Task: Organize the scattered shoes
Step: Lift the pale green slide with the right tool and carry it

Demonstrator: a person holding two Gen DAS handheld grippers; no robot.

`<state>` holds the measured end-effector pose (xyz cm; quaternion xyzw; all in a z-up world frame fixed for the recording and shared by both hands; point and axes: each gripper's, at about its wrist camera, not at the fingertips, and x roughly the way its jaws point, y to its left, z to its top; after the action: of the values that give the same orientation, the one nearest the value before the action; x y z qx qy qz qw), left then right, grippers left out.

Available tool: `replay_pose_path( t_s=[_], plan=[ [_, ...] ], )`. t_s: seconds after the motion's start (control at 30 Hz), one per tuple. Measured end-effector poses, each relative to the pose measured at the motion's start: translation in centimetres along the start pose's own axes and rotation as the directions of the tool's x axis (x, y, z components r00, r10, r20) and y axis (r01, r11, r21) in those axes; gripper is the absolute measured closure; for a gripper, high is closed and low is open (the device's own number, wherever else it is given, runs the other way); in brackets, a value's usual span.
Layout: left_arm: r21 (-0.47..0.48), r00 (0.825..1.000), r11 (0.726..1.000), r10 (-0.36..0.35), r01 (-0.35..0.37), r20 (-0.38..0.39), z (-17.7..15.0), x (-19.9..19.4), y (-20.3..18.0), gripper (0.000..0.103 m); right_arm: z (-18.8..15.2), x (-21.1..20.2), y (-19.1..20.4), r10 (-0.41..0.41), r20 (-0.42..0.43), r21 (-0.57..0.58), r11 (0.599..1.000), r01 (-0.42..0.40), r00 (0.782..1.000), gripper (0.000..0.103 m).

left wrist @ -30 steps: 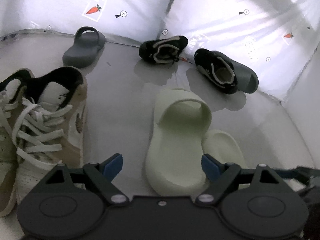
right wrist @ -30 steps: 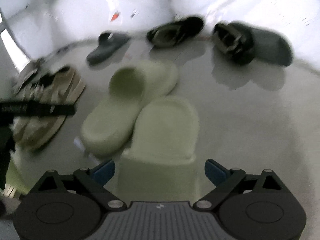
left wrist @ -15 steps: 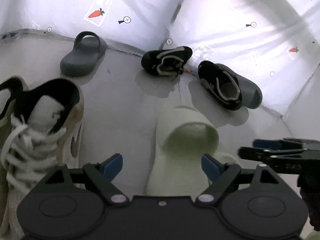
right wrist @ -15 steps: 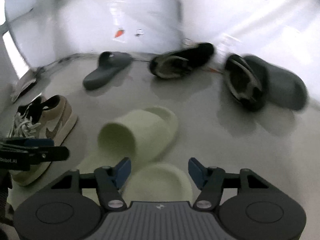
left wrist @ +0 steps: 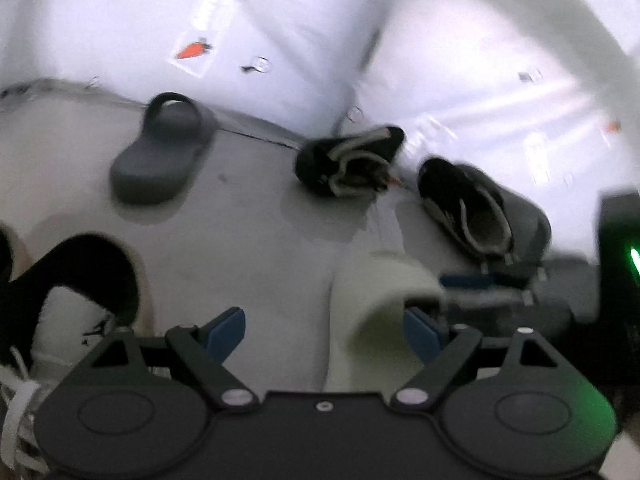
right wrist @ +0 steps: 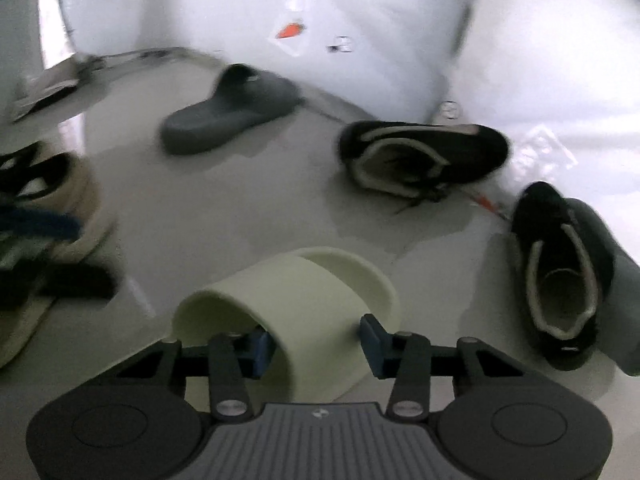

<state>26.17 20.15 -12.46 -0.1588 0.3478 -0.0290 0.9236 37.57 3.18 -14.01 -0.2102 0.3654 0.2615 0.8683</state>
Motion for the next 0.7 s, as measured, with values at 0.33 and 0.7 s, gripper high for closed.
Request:
replay_pose_path(
  t_s=[0.33,0.7],
  plan=[
    [-0.014,0.999,1.0,-0.021,0.02,-0.039,-0.5,1.0,-0.1,0.017,-4.1,-1.7,-7.7,-0.234,-0.109,0.29,0.922,0.256,0.966,0.068],
    [0.0,0.999,1.0,-0.025,0.025,-0.047,-0.9,0.9,-0.8,0.017,-9.2,-5.2,-9.8,-0.168,-0.126,0.443,0.872,0.207,0.978,0.071]
  ],
)
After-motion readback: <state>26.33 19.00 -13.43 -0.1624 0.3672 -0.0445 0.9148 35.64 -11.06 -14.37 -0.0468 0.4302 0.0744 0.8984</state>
